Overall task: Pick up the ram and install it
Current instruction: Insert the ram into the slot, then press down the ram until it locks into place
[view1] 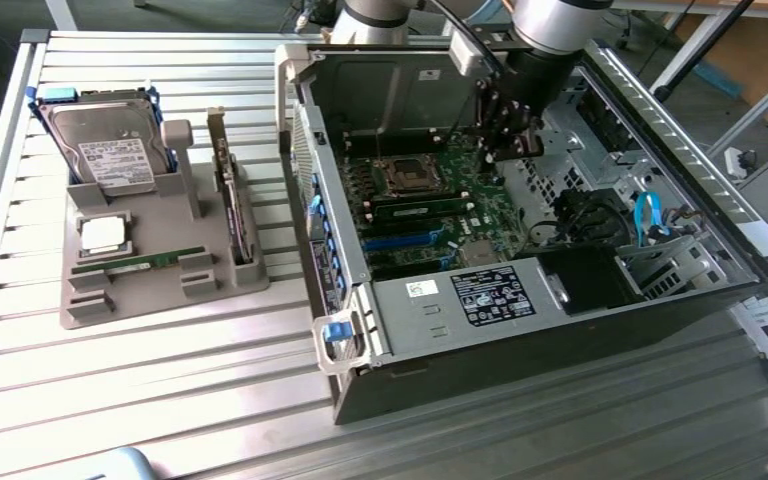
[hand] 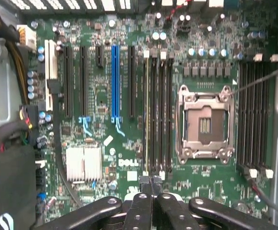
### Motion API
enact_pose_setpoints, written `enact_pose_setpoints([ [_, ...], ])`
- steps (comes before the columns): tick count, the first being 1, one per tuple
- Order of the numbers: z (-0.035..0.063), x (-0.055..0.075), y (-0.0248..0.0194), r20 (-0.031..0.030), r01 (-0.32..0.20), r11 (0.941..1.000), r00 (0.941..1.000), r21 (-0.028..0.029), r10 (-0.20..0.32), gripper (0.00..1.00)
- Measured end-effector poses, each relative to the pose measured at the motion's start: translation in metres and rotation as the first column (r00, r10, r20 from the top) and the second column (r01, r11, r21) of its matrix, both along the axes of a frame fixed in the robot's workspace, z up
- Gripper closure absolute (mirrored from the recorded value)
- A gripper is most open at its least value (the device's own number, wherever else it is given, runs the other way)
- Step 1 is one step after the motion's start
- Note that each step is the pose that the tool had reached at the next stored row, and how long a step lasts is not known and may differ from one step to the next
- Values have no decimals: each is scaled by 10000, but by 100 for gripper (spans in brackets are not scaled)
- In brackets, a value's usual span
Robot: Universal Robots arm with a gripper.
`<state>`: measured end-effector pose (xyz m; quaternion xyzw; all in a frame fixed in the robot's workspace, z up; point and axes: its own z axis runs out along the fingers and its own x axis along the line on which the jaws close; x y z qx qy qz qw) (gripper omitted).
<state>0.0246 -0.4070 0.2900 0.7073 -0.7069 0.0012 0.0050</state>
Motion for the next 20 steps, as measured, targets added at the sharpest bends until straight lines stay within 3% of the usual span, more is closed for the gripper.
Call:
enact_pose_setpoints([
  [5,0,106,0,0,-1,10000,10000,-1,1,89],
  [20,0,114,3,-1,-1,10000,10000,-6,1,89],
])
